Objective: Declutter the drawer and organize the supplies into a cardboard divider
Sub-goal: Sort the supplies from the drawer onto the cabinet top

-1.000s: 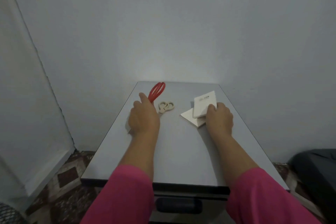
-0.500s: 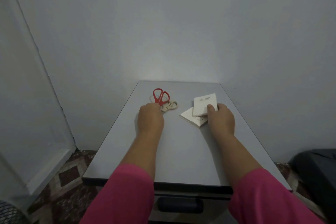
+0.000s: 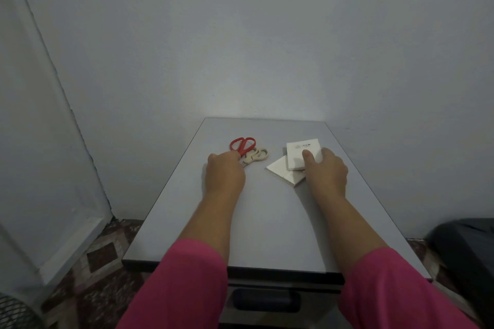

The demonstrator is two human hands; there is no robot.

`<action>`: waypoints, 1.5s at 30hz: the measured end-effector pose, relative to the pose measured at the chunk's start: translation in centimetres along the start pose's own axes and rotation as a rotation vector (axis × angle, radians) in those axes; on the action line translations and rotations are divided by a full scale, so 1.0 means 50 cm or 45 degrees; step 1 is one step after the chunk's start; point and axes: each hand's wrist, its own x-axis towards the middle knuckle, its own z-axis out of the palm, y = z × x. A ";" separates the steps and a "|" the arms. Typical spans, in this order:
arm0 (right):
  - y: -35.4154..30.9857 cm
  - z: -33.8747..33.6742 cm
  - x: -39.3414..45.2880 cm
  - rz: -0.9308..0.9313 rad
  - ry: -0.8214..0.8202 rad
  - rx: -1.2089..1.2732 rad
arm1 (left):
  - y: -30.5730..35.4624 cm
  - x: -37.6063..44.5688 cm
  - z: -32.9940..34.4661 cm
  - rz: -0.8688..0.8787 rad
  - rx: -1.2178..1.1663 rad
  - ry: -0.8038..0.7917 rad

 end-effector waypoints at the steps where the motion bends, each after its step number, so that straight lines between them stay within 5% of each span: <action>1: -0.003 -0.002 -0.003 -0.015 -0.017 -0.060 | 0.001 -0.001 -0.001 0.003 -0.006 0.004; 12: -0.007 -0.004 -0.028 -0.412 -0.401 -0.420 | 0.002 0.002 -0.001 0.027 0.052 0.023; 45: 0.006 0.008 -0.033 -0.510 -0.207 -0.412 | 0.000 -0.014 -0.003 0.150 -0.070 0.036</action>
